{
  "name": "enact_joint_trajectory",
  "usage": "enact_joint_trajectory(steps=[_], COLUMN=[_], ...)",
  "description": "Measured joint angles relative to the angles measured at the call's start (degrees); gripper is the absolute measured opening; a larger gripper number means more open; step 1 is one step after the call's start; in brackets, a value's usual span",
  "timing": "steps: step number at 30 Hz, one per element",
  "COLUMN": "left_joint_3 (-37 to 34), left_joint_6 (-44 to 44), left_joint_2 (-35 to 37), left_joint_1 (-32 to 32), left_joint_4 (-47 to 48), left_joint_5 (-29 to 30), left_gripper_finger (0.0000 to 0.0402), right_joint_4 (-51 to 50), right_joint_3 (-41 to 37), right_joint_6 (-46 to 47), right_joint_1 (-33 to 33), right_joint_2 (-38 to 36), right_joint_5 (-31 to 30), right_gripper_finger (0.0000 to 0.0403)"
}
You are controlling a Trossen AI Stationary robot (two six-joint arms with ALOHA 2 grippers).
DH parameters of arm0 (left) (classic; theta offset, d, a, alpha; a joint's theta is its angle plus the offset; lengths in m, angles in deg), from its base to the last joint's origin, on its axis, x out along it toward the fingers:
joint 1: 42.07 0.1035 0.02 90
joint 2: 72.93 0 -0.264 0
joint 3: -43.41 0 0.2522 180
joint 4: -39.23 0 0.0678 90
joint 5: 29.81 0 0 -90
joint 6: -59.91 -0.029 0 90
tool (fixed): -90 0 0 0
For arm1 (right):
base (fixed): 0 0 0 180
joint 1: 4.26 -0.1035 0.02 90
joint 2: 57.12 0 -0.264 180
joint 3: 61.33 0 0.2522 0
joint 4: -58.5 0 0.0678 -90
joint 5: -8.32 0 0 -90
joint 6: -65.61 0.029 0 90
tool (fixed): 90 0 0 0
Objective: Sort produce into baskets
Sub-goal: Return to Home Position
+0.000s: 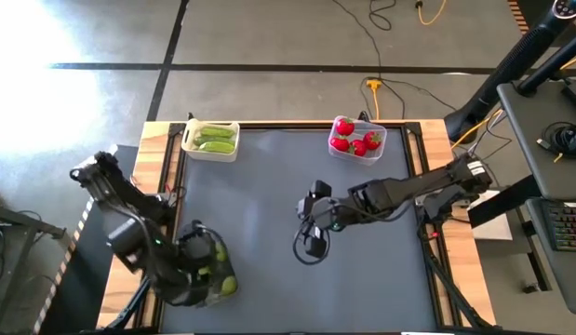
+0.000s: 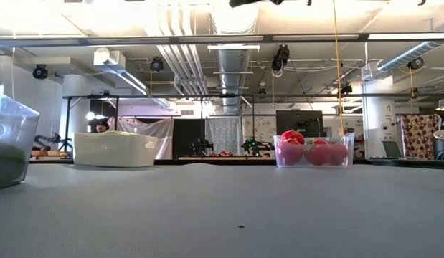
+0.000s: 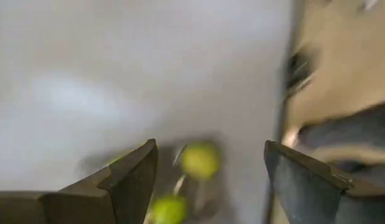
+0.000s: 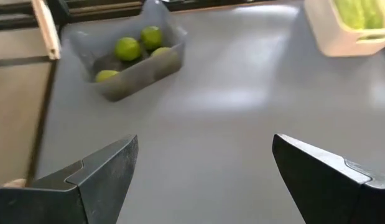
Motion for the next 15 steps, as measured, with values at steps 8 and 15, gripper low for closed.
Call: enact_joint_trajectory(steps=[8, 15], left_joint_3=[16.53, 14.84], left_joint_6=[-15.97, -23.27], left_joint_2=[0.04, 0.44], left_joint_1=[3.9, 14.14], left_joint_4=[1.61, -0.13], left_joint_5=[16.77, 4.97], left_gripper_finger=[0.0275, 0.0275], right_joint_4=[1.11, 10.94], right_joint_3=[-0.07, -11.92], right_joint_6=[-11.12, -16.88], right_joint_1=[4.49, 6.68], right_joint_2=[-0.39, -8.75], right_joint_5=[-0.07, 0.2], right_gripper_finger=[0.0364, 0.0364])
